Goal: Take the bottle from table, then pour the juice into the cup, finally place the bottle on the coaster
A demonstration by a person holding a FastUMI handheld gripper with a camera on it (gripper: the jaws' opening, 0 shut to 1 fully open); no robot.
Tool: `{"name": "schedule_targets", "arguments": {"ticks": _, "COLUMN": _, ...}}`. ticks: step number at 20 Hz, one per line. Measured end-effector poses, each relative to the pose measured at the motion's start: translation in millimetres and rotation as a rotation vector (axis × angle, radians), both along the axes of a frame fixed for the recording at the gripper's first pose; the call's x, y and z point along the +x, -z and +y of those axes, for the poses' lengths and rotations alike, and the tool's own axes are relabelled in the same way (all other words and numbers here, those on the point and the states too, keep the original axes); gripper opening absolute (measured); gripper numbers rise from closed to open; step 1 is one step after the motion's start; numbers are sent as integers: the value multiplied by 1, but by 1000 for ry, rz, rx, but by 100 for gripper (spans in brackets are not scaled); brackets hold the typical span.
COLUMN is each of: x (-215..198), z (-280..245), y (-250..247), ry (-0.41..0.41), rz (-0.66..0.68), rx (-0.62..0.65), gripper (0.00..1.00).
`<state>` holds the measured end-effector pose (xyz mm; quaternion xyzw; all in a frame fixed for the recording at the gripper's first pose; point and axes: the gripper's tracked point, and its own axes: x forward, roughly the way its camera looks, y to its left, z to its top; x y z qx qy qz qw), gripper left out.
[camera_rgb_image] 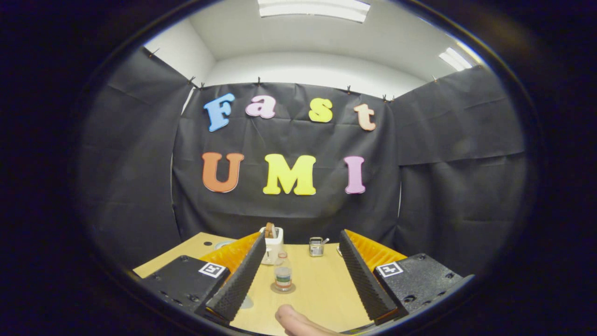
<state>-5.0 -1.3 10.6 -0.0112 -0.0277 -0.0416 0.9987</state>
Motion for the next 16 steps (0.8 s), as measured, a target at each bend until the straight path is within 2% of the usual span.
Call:
{"name": "schedule_targets", "arguments": {"ticks": 5, "x": -31, "z": -9, "y": 3, "ry": -12, "rz": 2, "rx": 11, "gripper": 100}}
{"name": "schedule_targets", "arguments": {"ticks": 7, "x": -41, "z": -3, "y": 6, "ry": -49, "rz": 1, "rx": 31, "gripper": 100}}
{"name": "schedule_targets", "arguments": {"ticks": 12, "x": -49, "z": -4, "y": 35, "ry": -78, "rz": 67, "rx": 48, "gripper": 100}}
{"name": "schedule_targets", "arguments": {"ticks": 16, "x": -51, "z": -17, "y": 37, "ry": -50, "rz": 60, "rx": 78, "gripper": 100}}
